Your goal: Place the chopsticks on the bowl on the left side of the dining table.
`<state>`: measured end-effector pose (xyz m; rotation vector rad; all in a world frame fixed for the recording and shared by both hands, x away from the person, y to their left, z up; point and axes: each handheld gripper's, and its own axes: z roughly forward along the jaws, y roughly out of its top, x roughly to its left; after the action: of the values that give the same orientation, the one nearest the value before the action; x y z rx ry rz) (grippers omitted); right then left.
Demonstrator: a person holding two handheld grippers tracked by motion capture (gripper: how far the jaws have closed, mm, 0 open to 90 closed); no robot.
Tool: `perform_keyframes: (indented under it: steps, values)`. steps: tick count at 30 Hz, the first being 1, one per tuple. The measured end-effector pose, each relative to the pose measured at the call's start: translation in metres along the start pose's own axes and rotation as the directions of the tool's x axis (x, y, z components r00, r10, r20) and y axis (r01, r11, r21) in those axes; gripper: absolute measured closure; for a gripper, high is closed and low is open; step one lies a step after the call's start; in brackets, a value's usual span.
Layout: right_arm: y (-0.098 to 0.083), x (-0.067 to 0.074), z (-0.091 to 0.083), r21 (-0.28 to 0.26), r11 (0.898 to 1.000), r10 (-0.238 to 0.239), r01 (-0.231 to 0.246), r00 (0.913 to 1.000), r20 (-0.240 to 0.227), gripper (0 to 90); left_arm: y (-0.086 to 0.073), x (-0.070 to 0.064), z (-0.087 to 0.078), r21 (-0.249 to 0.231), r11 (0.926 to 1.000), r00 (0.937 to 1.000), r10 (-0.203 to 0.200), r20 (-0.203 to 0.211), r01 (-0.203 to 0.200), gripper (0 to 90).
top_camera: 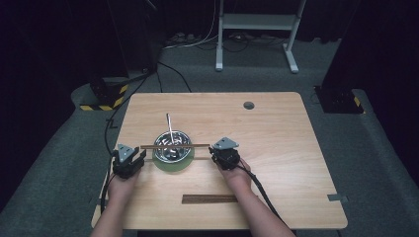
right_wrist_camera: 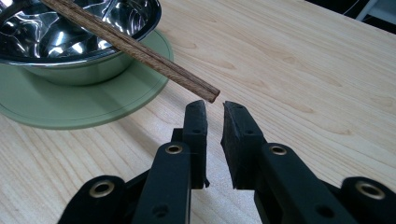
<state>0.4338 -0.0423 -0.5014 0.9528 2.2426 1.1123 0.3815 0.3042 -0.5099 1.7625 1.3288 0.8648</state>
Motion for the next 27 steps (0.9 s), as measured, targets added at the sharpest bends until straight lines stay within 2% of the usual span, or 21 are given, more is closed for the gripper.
perform_keyframes:
  steps: [1, 2, 6, 9, 13, 14, 16, 17, 20, 24, 25, 27]
  values:
    - [0.0, 0.0006, 0.0001, 0.002, 1.0, 0.008, -0.008, 1.0, 0.0, 79.3, 0.0001, 0.0001, 0.0, 0.0, 1.0, 1.0, 0.001, -0.001, -0.001, 65.1]
    - [0.0003, 0.0001, 0.0005, -0.002, 1.0, -0.006, 0.006, 1.0, 0.0, 79.9, 0.0002, 0.0002, -0.0001, 0.001, 1.0, 1.0, 0.001, 0.0, -0.001, 65.2]
    - [0.0006, 0.0024, 0.001, 0.0, 1.0, -0.014, 0.014, 0.9999, -0.007, 84.5, 0.0002, 0.0004, -0.0001, 0.001, 1.0, 1.0, -0.004, 0.001, 0.004, 65.7]
    - [0.001, 0.0026, 0.0013, -0.003, 1.0, -0.025, 0.025, 0.9997, -0.004, 84.3, 0.0002, 0.0007, -0.0001, 0.001, 1.0, 1.0, -0.003, 0.0, 0.003, 65.7]
    - [0.0007, 0.0027, 0.0009, 0.004, 1.0, 0.0, 0.0, 1.0, 0.002, 83.5, 0.0001, 0.0005, 0.0002, 0.003, 1.0, 1.0, -0.007, 0.0, 0.007, 66.4]
    - [0.0009, 0.0014, 0.0014, -0.002, 1.0, -0.015, 0.015, 0.9999, 0.001, 83.5, 0.0002, 0.0007, 0.0002, 0.004, 1.0, 1.0, -0.004, -0.001, 0.004, 66.5]
    - [0.0006, 0.0015, 0.0016, 0.001, 1.0, -0.004, 0.004, 1.0, 0.003, 83.5, 0.0003, 0.001, 0.0005, 0.004, 1.0, 1.0, -0.002, -0.003, 0.002, 66.9]
    - [0.0007, 0.0003, 0.0021, -0.003, 1.0, -0.019, 0.019, 0.9998, 0.002, 83.5, 0.0003, 0.001, 0.0005, 0.004, 1.0, 1.0, -0.003, -0.004, 0.003, 66.9]
    - [0.0001, 0.0008, 0.0024, 0.001, 1.0, -0.013, 0.013, 0.9999, 0.002, 82.4, 0.0003, 0.0008, 0.0003, 0.006, 1.0, 1.0, -0.002, -0.003, 0.002, 66.7]
    - [-0.0005, 0.003, 0.0003, 0.006, 1.0, 0.001, -0.001, 1.0, -0.004, 80.5, 0.0001, -0.0002, -0.0007, 0.004, 1.0, 1.0, -0.005, 0.001, 0.005, 64.4]
    - [-0.0005, 0.0018, 0.0, -0.001, 1.0, -0.016, 0.016, 0.9999, -0.003, 80.0, 0.0002, -0.0003, -0.0013, 0.005, 1.0, 1.0, -0.007, -0.001, 0.007, 63.8]
    - [-0.0008, 0.0022, -0.0021, 0.0, 1.0, -0.003, 0.003, 1.0, -0.004, 79.2, 0.0006, -0.0001, -0.0028, 0.004, 1.0, 1.0, -0.005, -0.001, 0.005, 61.4]
